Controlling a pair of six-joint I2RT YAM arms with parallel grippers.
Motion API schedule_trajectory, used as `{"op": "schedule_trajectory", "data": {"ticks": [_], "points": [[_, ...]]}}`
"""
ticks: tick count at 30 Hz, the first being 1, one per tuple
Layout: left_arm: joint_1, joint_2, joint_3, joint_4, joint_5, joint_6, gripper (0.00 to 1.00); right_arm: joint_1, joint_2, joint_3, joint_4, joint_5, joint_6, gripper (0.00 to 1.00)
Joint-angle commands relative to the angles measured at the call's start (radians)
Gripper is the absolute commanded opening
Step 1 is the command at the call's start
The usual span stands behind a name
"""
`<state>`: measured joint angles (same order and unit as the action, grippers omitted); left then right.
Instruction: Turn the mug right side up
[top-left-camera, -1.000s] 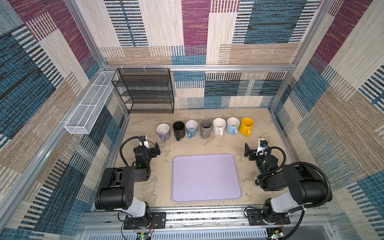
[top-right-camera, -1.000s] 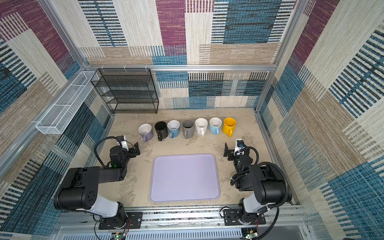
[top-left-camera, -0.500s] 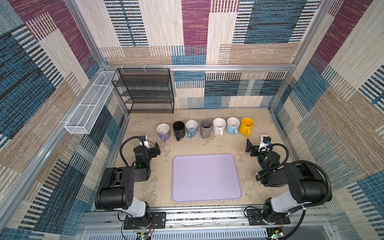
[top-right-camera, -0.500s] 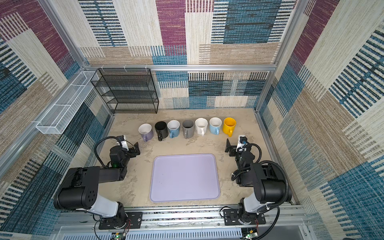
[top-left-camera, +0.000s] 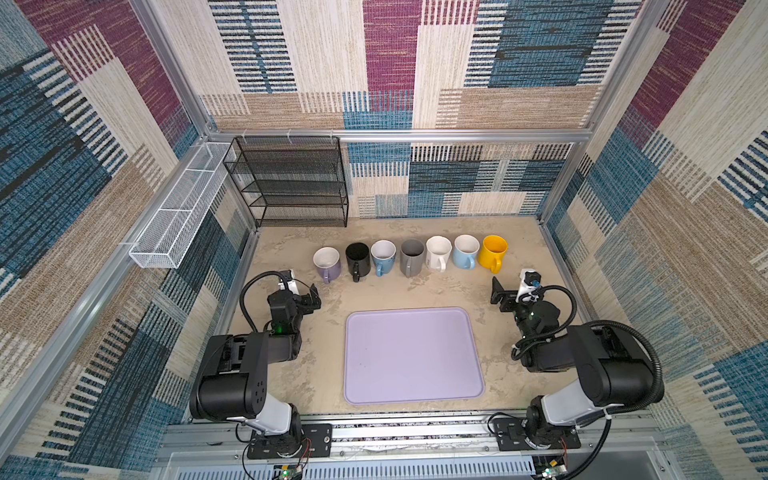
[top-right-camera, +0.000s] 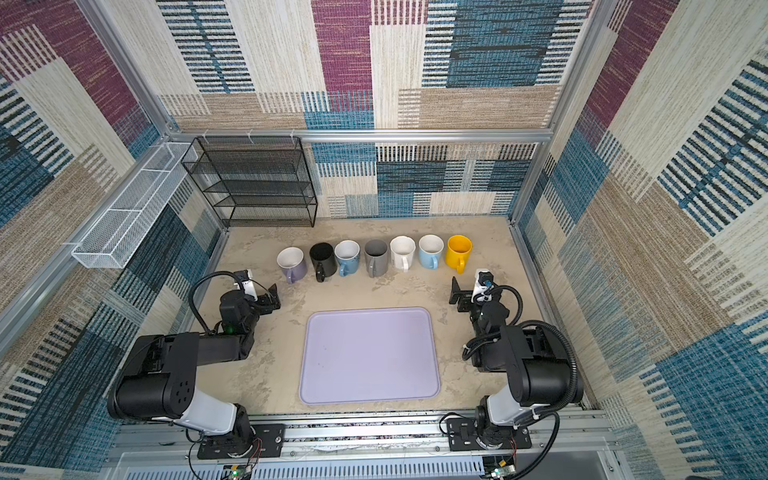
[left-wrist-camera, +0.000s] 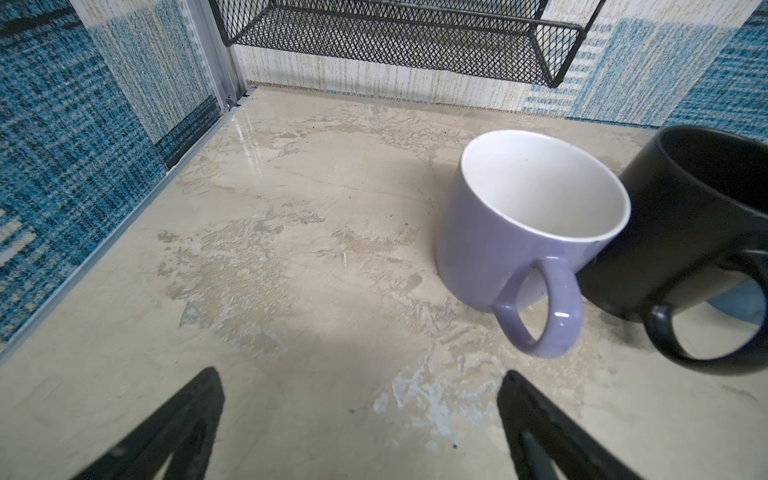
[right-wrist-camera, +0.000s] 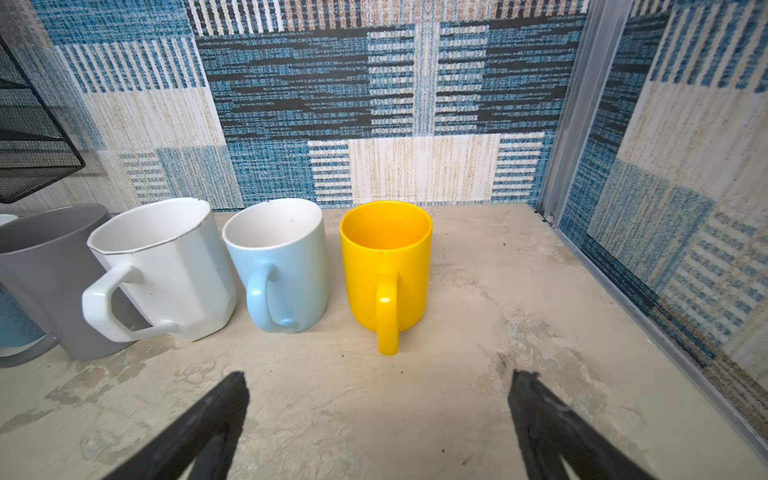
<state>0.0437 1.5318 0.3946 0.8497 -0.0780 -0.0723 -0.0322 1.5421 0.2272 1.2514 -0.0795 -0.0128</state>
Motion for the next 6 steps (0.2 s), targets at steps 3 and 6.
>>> {"op": "schedule_trajectory", "data": {"ticks": [3,6], "points": [[0.001,0.002,0.004,0.01,0.0,0.026,1.0,0.002,0.0,0.005,-0.002,-0.031,-0.017,1.0],[0.001,0.002,0.003,0.011,0.0,0.026,1.0,0.002,-0.007,-0.006,0.012,-0.028,-0.018,1.0]]}}
